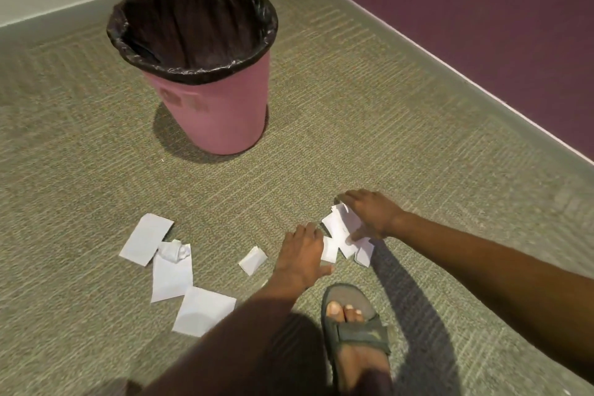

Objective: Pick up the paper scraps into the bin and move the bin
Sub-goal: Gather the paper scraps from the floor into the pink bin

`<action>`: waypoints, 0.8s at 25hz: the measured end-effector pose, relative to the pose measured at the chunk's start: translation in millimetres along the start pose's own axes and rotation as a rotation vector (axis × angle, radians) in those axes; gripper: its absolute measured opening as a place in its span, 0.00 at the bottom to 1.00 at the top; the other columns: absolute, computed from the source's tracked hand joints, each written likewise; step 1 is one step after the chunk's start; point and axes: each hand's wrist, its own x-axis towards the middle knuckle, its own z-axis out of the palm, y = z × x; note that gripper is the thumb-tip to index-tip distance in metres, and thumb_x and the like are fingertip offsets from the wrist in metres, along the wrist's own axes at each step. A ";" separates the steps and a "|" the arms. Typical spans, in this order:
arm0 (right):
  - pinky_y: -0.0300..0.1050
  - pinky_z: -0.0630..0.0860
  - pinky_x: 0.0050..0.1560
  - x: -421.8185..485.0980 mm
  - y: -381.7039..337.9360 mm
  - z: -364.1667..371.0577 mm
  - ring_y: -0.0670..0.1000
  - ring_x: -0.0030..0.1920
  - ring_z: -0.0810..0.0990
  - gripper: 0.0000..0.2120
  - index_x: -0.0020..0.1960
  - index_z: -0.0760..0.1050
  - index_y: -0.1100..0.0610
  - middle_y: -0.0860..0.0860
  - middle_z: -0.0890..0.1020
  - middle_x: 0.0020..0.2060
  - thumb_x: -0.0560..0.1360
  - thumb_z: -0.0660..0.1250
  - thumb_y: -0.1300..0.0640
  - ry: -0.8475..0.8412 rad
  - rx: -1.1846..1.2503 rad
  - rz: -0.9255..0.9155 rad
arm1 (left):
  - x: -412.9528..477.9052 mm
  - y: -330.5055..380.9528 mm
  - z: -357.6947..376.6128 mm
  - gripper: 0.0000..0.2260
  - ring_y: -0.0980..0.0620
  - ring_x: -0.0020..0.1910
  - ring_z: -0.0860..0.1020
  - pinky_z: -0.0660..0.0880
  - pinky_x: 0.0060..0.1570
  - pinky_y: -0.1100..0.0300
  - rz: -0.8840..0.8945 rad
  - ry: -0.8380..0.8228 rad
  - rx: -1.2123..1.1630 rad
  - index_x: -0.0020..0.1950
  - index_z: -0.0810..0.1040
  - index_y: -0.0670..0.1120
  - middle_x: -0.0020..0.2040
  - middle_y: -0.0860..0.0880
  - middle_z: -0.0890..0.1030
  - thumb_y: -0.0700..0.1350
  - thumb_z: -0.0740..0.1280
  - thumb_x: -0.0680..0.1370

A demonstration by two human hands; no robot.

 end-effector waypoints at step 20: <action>0.51 0.75 0.48 6.0 -7.7 6.6 0.61 0.48 0.77 0.13 0.54 0.76 0.68 0.59 0.76 0.46 0.72 0.72 0.65 0.217 0.553 0.197 | -18.5 -25.1 19.3 0.15 0.45 0.65 0.69 0.73 0.59 0.52 0.205 0.020 -0.205 0.68 0.68 0.45 0.68 0.44 0.70 0.42 0.61 0.81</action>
